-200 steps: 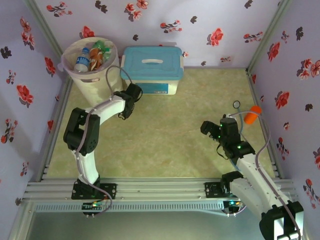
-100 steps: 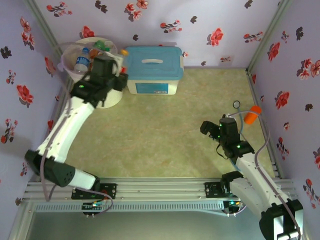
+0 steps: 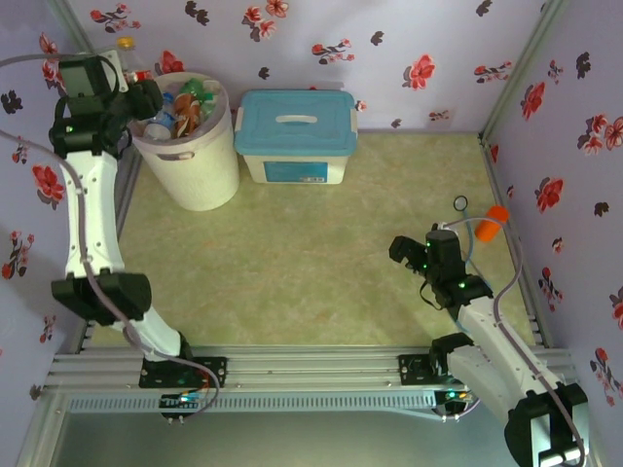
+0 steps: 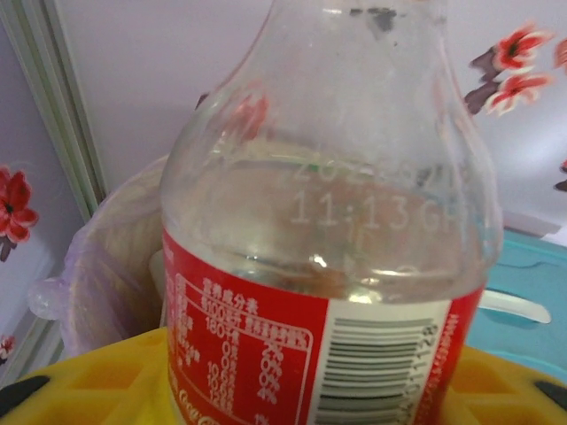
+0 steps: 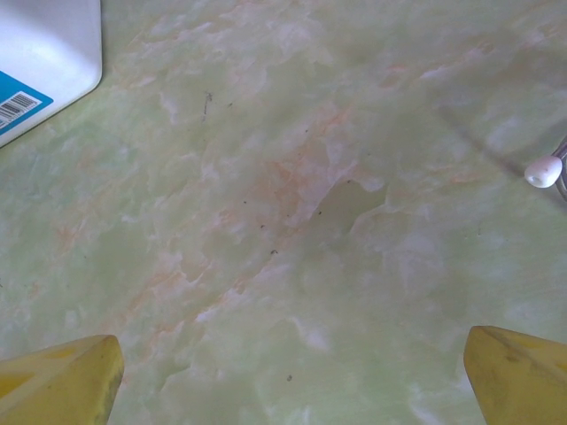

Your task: Put the plastic bottles in the bin

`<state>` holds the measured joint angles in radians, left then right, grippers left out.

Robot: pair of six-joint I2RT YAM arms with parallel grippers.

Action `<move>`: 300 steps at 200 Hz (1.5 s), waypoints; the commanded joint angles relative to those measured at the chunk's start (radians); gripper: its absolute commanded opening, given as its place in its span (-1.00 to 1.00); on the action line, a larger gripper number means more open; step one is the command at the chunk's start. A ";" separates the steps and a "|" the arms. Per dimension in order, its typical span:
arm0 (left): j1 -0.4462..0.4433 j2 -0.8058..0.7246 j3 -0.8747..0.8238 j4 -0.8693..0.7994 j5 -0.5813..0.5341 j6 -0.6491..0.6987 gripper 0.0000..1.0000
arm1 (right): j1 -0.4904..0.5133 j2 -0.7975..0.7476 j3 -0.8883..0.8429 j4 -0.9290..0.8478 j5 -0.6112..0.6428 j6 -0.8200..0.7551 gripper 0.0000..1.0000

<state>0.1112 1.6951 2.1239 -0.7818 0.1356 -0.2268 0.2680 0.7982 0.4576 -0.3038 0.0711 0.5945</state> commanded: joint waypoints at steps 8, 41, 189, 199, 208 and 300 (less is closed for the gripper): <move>0.073 0.114 0.139 -0.127 0.053 0.009 -1.00 | -0.008 -0.019 -0.014 0.013 0.002 -0.003 0.99; 0.105 0.244 0.299 -0.224 0.029 0.053 -1.00 | -0.010 -0.012 -0.013 0.014 -0.002 -0.001 0.99; 0.078 0.366 0.386 -0.276 -0.019 0.188 0.72 | -0.010 0.022 -0.017 0.045 -0.015 0.022 0.98; 0.078 0.358 0.381 -0.266 -0.019 0.217 0.73 | -0.011 0.026 -0.020 0.053 -0.016 0.025 0.98; 0.079 0.352 0.379 -0.260 -0.019 0.218 0.74 | -0.011 0.032 -0.022 0.060 -0.020 0.028 0.98; 0.079 0.252 0.244 0.030 -0.039 0.080 0.62 | -0.009 0.041 -0.030 0.077 -0.040 0.041 0.98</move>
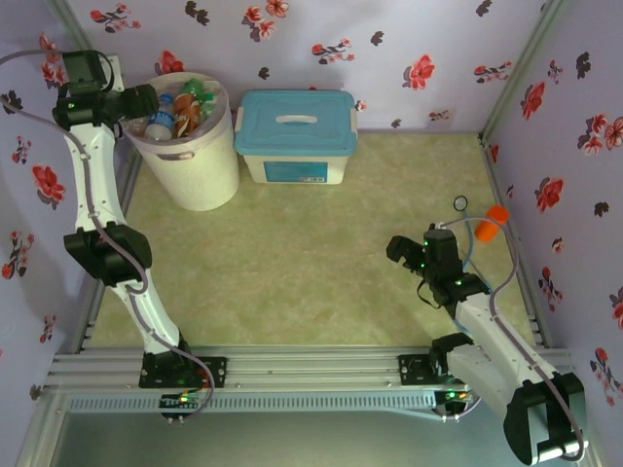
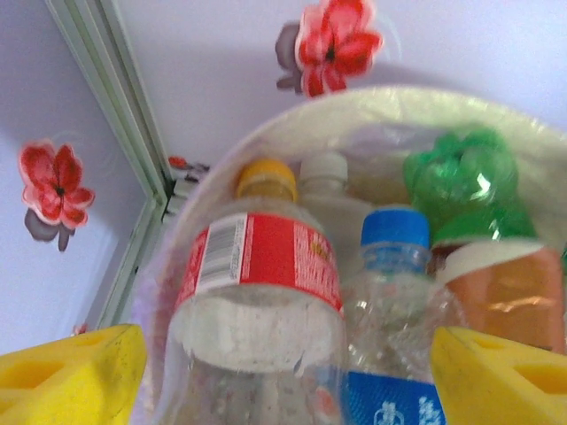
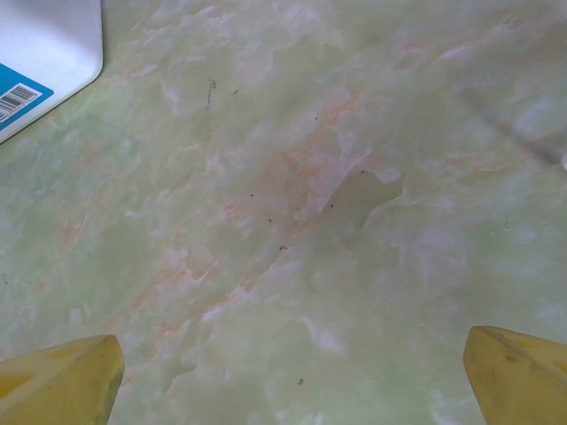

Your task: Put the plastic bottles in the bin

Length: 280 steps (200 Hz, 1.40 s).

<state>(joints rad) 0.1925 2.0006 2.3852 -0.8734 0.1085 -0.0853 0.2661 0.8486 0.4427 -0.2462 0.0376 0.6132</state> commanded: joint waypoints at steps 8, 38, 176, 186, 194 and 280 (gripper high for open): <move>-0.004 -0.053 -0.026 0.128 -0.012 -0.071 0.56 | -0.008 -0.010 -0.017 0.019 -0.006 0.023 0.98; -0.009 -0.043 -0.060 0.124 -0.012 -0.071 0.25 | -0.008 -0.009 -0.018 0.022 -0.005 0.020 0.98; -0.074 0.034 -0.115 0.088 -0.010 -0.096 -0.06 | -0.008 -0.022 -0.008 0.001 0.001 0.015 0.98; -0.074 0.028 -0.108 0.088 -0.013 -0.097 -0.03 | -0.008 -0.026 -0.006 -0.003 0.002 0.013 0.98; -0.074 0.021 -0.100 0.090 -0.013 -0.096 0.02 | -0.007 -0.028 -0.005 -0.006 0.003 0.013 0.98; -0.074 -0.144 -0.062 0.122 -0.012 -0.057 0.47 | -0.008 -0.026 -0.003 0.004 0.002 0.017 0.98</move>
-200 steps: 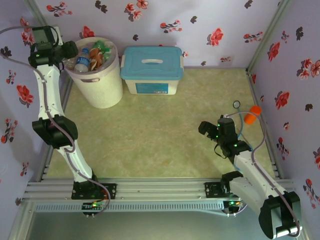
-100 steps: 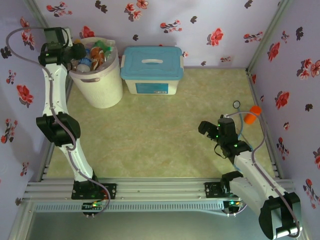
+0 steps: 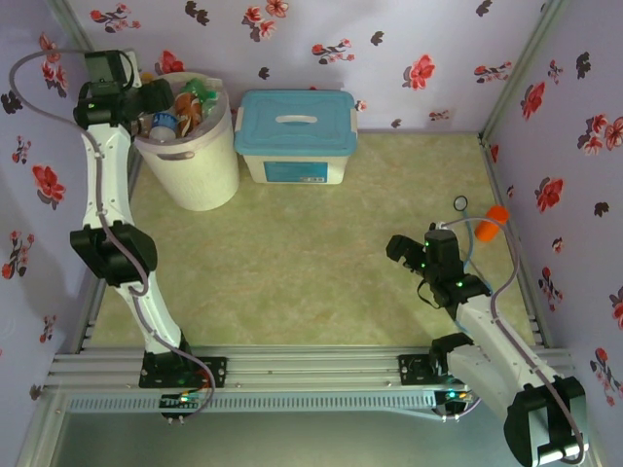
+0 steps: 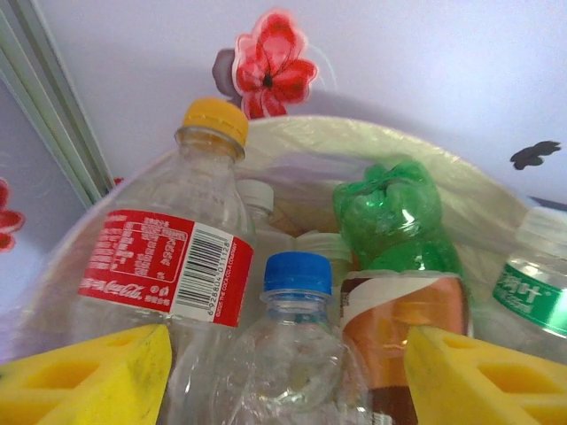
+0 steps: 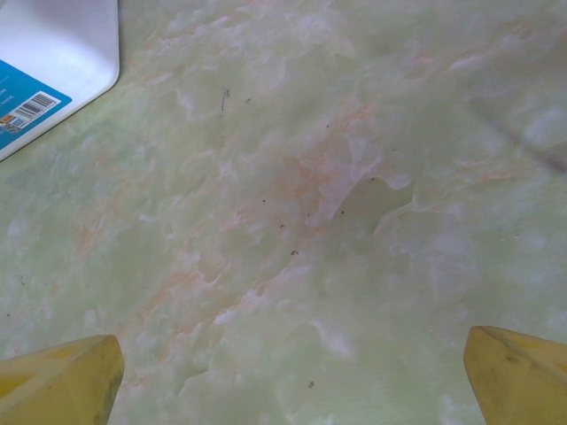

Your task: Put the plastic bottles in the bin

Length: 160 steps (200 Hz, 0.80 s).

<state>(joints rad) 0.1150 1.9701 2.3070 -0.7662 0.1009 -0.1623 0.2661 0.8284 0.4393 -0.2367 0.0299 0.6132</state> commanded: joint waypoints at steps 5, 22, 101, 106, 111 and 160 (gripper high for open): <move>0.003 -0.126 0.002 0.017 -0.004 0.024 0.49 | -0.008 -0.006 0.004 -0.006 0.010 0.015 0.98; 0.004 -0.199 -0.084 0.042 -0.015 0.032 0.57 | -0.007 -0.004 0.014 -0.007 0.013 0.005 0.98; -0.220 -0.781 -0.952 0.420 -0.292 0.002 0.88 | -0.009 0.049 0.147 -0.006 0.076 -0.127 0.99; -0.243 -0.813 -1.004 0.428 -0.313 0.000 0.90 | -0.008 0.052 0.152 -0.006 0.090 -0.139 0.99; -0.265 -0.842 -1.054 0.435 -0.336 -0.002 0.93 | -0.008 0.054 0.159 -0.004 0.104 -0.153 0.99; -0.351 -1.087 -1.508 0.536 -0.449 -0.044 0.99 | -0.008 0.107 0.182 0.067 0.359 -0.352 0.99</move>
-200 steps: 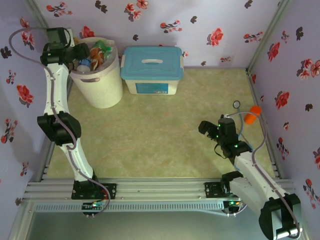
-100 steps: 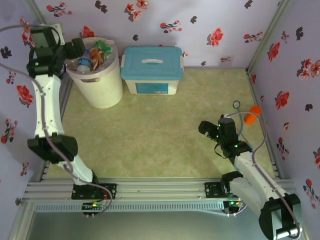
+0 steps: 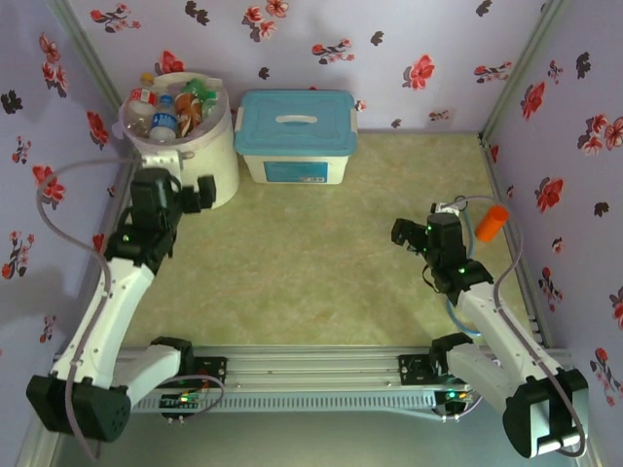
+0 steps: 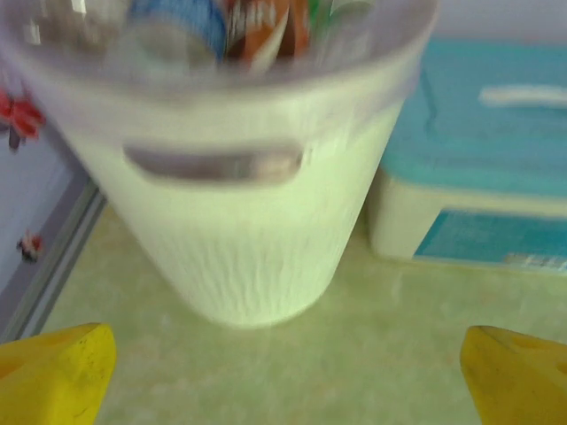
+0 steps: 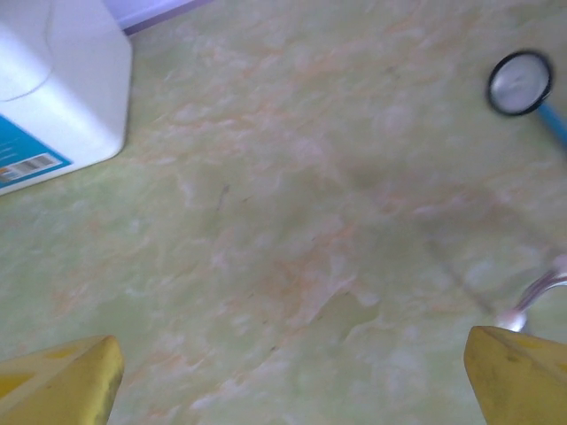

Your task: Put the plastic bottles in the bin

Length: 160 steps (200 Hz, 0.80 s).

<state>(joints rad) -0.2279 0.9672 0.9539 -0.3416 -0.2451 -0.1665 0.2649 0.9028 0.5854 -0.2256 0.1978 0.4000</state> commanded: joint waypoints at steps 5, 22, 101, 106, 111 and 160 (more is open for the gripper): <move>-0.008 -0.097 -0.194 0.129 -0.118 -0.038 0.99 | -0.008 0.045 0.034 0.068 0.226 -0.158 0.99; -0.008 -0.109 -0.324 0.254 -0.178 0.022 0.99 | -0.010 0.093 0.018 0.130 0.307 -0.228 0.99; 0.092 0.190 -0.560 0.828 -0.160 0.128 0.99 | -0.025 0.316 -0.161 0.629 0.296 -0.376 0.99; 0.104 0.211 -0.566 0.860 -0.141 0.128 0.99 | -0.027 0.330 -0.171 0.656 0.292 -0.377 0.99; 0.113 0.231 -0.572 0.888 -0.128 0.128 0.99 | -0.028 0.340 -0.183 0.689 0.289 -0.377 0.99; 0.152 0.389 -0.583 1.094 -0.070 0.127 0.99 | -0.055 0.419 -0.254 0.960 0.265 -0.391 0.99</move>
<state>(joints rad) -0.0895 1.3144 0.3710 0.5652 -0.3561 -0.0631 0.2325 1.2945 0.3546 0.5049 0.4641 0.0349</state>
